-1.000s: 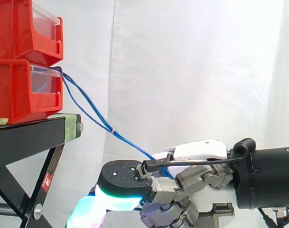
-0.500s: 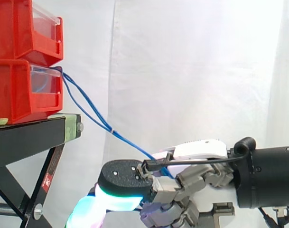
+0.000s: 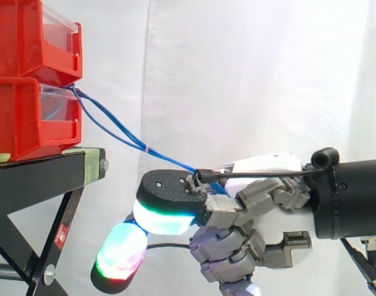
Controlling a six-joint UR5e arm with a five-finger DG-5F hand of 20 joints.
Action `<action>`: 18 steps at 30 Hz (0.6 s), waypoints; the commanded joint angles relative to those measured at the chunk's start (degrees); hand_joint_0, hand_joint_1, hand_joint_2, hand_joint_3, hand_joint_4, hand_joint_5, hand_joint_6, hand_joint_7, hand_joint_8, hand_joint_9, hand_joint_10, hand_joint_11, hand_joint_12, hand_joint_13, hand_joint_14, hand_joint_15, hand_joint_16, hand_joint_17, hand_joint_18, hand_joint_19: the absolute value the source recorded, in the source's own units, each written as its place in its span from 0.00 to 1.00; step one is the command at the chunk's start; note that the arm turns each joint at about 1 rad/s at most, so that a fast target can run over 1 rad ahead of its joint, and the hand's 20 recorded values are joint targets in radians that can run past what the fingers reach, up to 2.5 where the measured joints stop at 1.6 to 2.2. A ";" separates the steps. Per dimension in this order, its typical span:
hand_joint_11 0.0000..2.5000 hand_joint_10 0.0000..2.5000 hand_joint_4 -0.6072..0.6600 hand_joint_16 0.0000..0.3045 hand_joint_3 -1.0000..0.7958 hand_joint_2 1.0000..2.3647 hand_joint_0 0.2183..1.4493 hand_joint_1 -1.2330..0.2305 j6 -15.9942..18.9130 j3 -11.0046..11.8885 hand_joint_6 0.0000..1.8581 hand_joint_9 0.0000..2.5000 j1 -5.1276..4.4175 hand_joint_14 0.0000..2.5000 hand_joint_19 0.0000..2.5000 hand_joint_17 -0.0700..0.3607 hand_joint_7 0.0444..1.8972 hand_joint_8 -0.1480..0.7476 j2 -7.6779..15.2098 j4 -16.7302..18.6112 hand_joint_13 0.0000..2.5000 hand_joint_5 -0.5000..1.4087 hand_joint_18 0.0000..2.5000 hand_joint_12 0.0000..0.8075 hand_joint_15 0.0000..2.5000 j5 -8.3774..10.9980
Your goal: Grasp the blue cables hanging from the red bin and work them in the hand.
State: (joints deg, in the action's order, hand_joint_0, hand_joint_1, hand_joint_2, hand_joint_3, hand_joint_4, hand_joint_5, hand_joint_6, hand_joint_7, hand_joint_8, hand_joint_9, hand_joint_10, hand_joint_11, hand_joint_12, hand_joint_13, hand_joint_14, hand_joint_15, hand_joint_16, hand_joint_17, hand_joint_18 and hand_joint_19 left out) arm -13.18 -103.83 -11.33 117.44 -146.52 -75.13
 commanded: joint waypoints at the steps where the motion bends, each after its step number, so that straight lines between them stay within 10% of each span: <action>1: 1.00 1.00 0.58 0.69 0.09 0.00 0.48 0.44 0.00 -0.05 0.20 0.68 0.17 1.00 0.31 0.53 0.63 0.81 -0.28 -0.96 0.84 0.30 1.00 0.87 0.86 0.07; 10: 1.00 1.00 0.58 0.69 0.08 0.00 0.48 0.44 -0.09 -1.46 0.21 0.68 1.05 1.00 0.31 0.53 0.63 0.81 -4.06 -4.04 0.84 0.30 1.00 0.87 0.86 0.78; 18: 1.00 1.00 0.57 0.69 0.08 0.00 0.48 0.44 -4.05 -12.62 0.21 0.68 0.08 1.00 0.31 0.53 0.63 0.81 -12.76 3.35 0.84 0.30 1.00 0.87 0.86 9.04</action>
State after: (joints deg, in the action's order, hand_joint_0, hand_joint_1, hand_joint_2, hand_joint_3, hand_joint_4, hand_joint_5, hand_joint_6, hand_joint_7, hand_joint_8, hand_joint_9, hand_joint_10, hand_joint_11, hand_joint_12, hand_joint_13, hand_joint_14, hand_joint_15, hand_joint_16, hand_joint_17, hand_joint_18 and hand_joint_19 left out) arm -14.89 -112.08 -10.99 108.05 -146.10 -68.88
